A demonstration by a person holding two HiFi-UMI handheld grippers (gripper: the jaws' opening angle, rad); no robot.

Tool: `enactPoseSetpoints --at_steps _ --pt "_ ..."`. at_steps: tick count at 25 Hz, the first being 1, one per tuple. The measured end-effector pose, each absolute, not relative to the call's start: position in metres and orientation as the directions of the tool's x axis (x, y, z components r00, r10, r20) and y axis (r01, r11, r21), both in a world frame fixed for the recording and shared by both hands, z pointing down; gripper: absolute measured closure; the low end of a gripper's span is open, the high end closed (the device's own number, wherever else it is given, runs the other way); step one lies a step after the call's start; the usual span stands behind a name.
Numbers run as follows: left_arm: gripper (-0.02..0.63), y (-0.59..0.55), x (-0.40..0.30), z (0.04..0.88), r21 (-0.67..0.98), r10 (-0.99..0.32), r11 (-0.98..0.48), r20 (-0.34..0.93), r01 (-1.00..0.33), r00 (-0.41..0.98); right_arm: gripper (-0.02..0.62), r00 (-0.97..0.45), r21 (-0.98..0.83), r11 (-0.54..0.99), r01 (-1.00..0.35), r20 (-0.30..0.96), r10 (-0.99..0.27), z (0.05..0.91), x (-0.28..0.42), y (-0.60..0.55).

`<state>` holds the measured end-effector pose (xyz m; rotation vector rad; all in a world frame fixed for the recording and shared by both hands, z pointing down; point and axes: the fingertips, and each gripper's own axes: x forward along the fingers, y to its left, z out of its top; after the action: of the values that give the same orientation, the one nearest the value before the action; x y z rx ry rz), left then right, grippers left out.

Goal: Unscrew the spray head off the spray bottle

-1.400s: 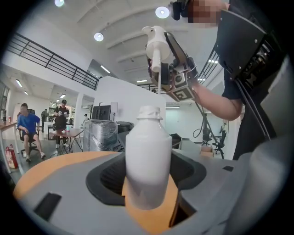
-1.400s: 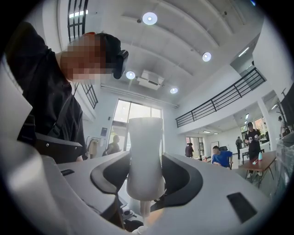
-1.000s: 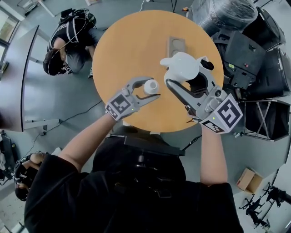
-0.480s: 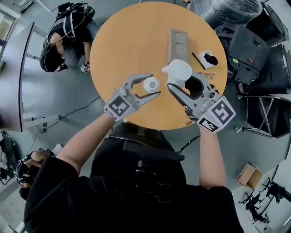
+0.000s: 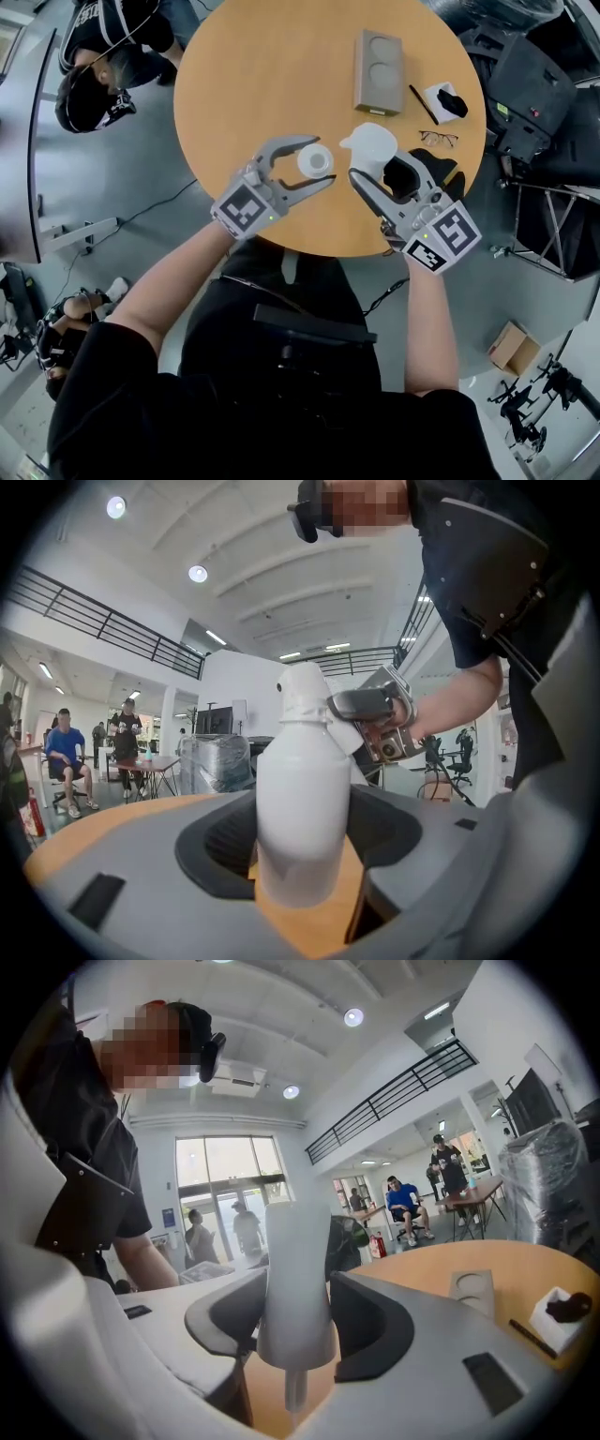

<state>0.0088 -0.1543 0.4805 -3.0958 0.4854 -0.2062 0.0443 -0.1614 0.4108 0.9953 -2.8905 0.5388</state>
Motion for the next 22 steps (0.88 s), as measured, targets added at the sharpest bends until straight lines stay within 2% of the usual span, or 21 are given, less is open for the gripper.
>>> enactPoseSetpoints --at_steps 10,22 --pt "0.299 -0.190 0.011 0.580 0.033 -0.333 -0.939 0.155 -0.342 0.930 0.361 -0.757 -0.448 0.619 -0.645 0.261 -0.599 0.555 0.071 -0.184" --pt "0.298 -0.200 0.037 0.682 0.026 -0.289 -0.953 0.206 -0.300 0.935 0.360 -0.770 -0.583 0.509 -0.633 0.406 -0.493 0.698 0.082 -0.186"
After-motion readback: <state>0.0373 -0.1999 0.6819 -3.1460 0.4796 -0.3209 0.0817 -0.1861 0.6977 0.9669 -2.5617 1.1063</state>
